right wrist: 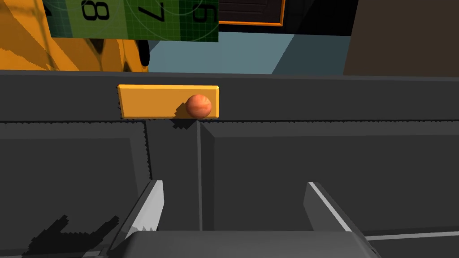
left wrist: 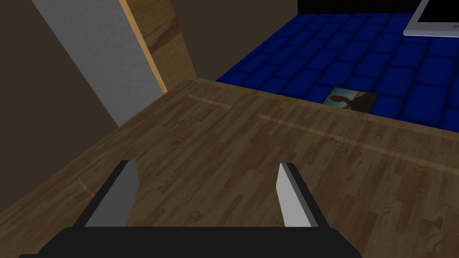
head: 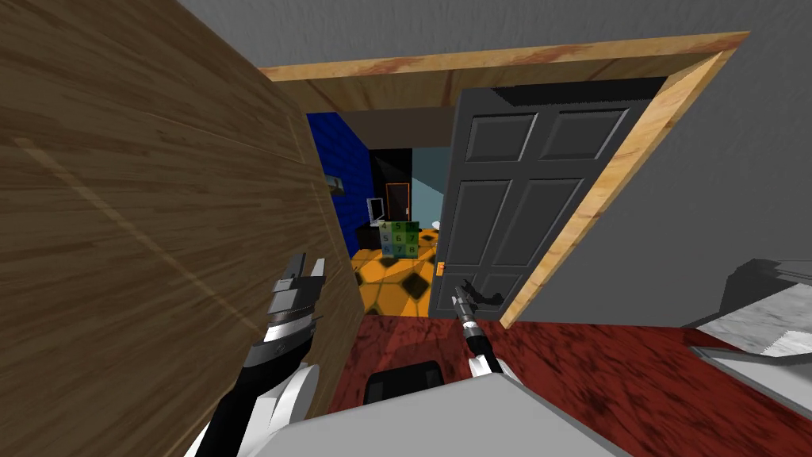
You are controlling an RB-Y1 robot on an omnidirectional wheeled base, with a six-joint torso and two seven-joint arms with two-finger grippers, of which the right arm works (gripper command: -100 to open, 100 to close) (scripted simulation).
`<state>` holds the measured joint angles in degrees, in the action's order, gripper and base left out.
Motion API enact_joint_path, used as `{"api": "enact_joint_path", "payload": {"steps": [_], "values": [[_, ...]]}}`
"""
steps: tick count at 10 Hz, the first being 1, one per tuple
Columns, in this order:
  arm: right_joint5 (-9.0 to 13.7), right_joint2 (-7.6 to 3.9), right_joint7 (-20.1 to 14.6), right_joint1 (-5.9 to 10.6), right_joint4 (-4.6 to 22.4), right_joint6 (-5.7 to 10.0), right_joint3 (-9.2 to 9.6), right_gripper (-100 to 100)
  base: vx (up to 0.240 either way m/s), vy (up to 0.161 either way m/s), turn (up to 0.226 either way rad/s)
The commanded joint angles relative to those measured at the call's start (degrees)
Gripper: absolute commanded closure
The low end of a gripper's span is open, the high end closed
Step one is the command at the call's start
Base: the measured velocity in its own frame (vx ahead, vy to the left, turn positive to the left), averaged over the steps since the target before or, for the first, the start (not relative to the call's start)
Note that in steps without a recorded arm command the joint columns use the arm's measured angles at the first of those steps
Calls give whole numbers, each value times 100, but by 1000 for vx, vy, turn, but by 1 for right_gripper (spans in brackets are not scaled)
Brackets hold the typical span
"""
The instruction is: Pull the door open
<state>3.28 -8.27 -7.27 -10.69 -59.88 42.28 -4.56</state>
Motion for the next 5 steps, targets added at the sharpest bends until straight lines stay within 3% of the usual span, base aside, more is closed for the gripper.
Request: {"api": "enact_joint_path", "payload": {"steps": [1,5], "values": [[-5,-18,-1,61,222,40,-28,-100,169,-33,44],[-15,-35,-1,144,578,142,-64,-100,150,-36,21]]}}
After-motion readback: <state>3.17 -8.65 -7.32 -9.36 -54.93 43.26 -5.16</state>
